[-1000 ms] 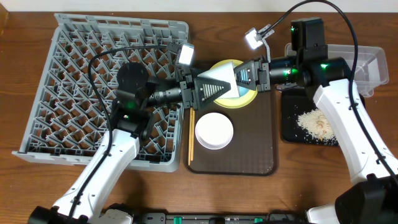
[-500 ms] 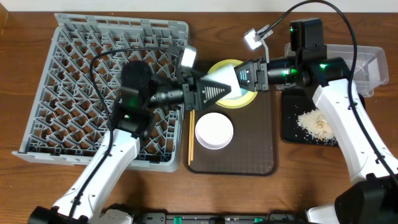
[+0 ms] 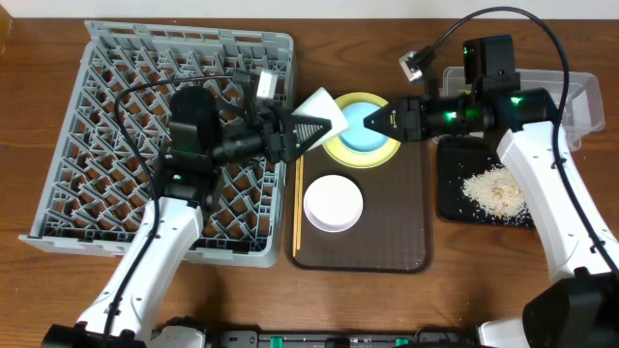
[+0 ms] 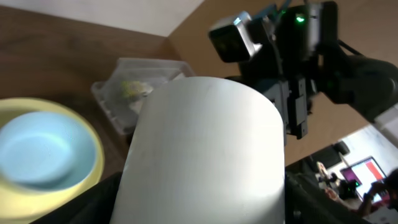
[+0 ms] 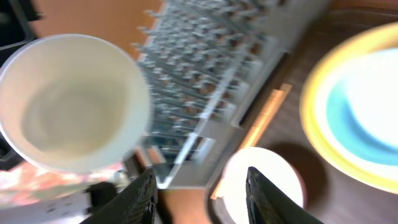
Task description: Sort waste into correct bins and load items into the dishwasher
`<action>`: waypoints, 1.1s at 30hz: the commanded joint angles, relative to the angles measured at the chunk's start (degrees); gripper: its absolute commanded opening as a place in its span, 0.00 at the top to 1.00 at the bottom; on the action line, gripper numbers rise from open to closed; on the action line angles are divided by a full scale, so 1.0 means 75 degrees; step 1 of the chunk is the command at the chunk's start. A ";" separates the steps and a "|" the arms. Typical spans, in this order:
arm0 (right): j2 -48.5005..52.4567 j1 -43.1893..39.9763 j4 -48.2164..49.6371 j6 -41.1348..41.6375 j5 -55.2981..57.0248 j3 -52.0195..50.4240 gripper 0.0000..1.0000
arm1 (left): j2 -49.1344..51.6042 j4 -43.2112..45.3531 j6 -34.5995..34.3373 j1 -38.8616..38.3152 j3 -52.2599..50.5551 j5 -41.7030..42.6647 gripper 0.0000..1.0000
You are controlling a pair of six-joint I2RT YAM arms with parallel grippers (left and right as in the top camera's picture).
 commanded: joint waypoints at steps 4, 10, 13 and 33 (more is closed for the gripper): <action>-0.0009 -0.0233 -0.0455 -0.0423 0.1842 0.0020 0.53 | -0.0184 -0.1626 0.1504 0.0752 0.0082 -0.0702 0.94; -0.0134 -0.0233 -0.0909 -0.0463 0.3185 0.0041 0.51 | -0.1192 -0.4532 0.2576 0.1346 0.0262 -0.3719 0.94; -0.0329 -0.0233 -0.1172 -0.0562 0.3821 0.0041 0.50 | -0.1789 -0.5922 0.2573 0.1585 0.0431 -0.5569 0.94; -0.1294 -0.0233 -0.1947 -0.0557 0.5464 0.0041 0.43 | -0.0810 -0.8329 0.2570 0.2463 0.0495 -0.7379 0.94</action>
